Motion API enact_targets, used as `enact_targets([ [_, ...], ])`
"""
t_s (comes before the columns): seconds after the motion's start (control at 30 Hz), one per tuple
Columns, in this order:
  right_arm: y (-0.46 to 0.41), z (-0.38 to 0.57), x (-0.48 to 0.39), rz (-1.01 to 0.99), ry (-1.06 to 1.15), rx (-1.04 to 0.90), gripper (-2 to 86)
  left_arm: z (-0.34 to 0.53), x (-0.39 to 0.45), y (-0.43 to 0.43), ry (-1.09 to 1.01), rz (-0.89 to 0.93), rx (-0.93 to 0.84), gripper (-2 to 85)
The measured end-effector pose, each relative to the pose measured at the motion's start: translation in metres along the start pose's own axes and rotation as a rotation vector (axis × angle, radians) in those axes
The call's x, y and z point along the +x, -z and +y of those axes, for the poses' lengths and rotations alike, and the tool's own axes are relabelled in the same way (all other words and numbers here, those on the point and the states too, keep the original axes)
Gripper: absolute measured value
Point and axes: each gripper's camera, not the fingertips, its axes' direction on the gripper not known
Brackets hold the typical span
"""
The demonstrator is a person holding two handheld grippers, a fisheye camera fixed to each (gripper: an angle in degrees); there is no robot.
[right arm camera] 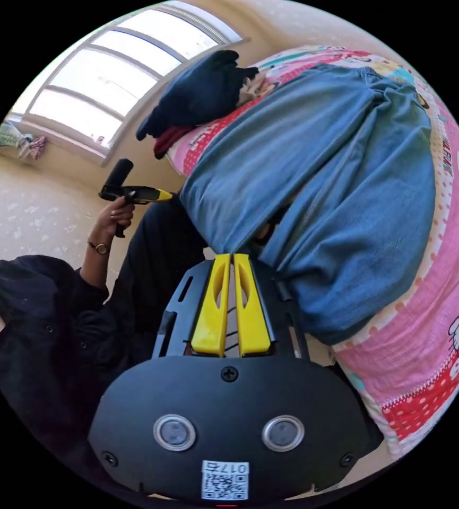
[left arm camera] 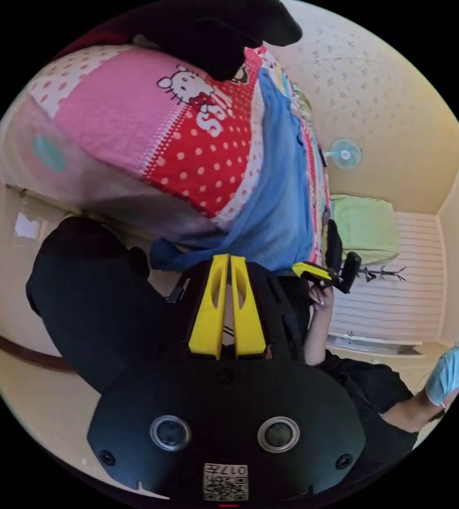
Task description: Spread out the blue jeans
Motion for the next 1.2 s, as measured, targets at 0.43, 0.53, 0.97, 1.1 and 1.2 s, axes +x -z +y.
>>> enact_targets([
  [0.43,0.026,0.008,-0.01,0.329,-0.243,0.292,6.0,0.029,0.079,-0.091,-0.334,0.115,-0.084,5.1],
  [0.53,0.044,0.013,-0.017,0.275,-0.217,0.274,3.6,0.037,0.106,-0.124,-0.416,0.128,-0.152,5.6],
  [0.97,0.173,0.096,0.009,-0.326,-0.067,0.643,1.8,0.07,0.186,-0.195,-0.632,0.243,-0.163,13.7],
  [1.1,0.184,0.108,0.02,-0.429,-0.071,0.703,1.7,0.079,0.214,-0.217,-0.703,0.17,-0.095,13.9],
  [1.2,0.193,0.111,0.023,-0.424,-0.097,0.717,1.7,0.087,0.228,-0.234,-0.739,0.1,-0.066,12.3],
])
